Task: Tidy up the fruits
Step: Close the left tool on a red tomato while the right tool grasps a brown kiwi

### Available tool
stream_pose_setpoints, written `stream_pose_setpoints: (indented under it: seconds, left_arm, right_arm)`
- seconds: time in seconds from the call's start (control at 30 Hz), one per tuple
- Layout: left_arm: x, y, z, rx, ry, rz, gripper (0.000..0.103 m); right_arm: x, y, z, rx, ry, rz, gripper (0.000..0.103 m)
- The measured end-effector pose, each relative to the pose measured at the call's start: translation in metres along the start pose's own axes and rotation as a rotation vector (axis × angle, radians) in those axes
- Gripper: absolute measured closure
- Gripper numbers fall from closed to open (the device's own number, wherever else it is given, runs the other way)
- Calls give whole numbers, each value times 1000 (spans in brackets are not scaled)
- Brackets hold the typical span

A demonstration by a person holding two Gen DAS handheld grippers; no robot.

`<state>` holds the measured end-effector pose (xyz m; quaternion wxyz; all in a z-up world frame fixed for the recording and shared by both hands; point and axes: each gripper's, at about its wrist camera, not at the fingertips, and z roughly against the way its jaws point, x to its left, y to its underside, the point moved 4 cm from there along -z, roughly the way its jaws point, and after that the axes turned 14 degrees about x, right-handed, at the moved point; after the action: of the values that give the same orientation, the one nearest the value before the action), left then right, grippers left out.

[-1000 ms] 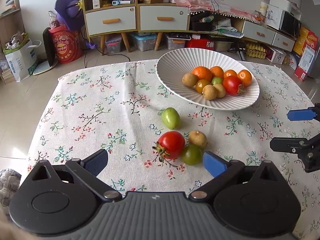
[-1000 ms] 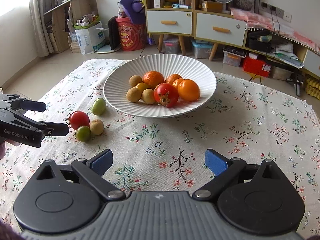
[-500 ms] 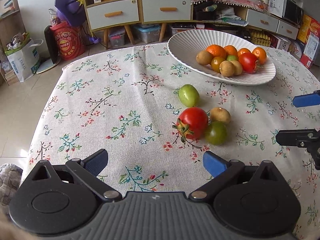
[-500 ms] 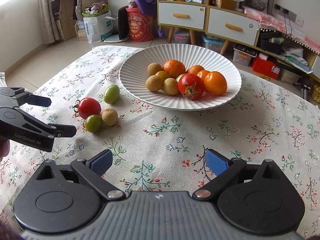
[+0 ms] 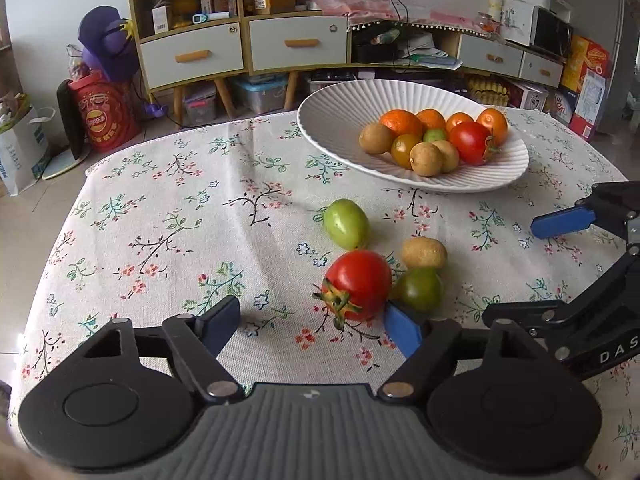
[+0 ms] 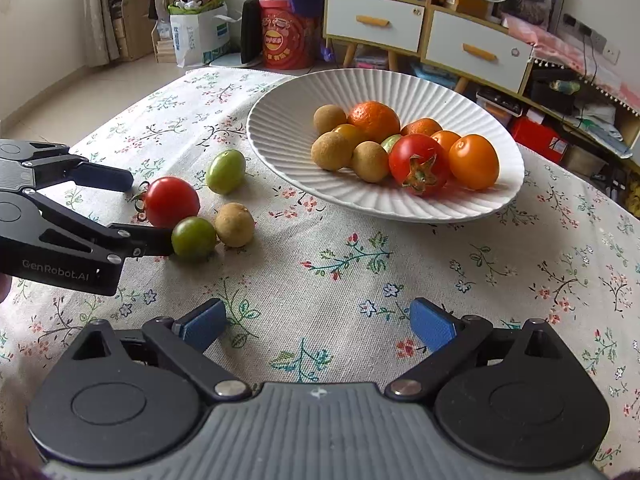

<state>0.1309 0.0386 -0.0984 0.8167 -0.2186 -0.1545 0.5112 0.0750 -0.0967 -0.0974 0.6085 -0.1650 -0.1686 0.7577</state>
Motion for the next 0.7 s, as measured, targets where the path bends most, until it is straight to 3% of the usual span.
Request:
stream_pose_setpoints:
  seconds: [0.17, 0.33, 0.7]
  left_arm:
    - [-5, -5, -1, -23, 26, -35, 51]
    - [-10, -7, -1, -25, 43, -54, 75]
    - [3, -4, 2, 1, 3, -13, 77]
  right_arm:
    - [1, -2, 0, -21, 3, 3, 9]
    - [3, -7, 0, -34, 5, 6, 16]
    - [12, -30, -4, -50, -59, -13, 37]
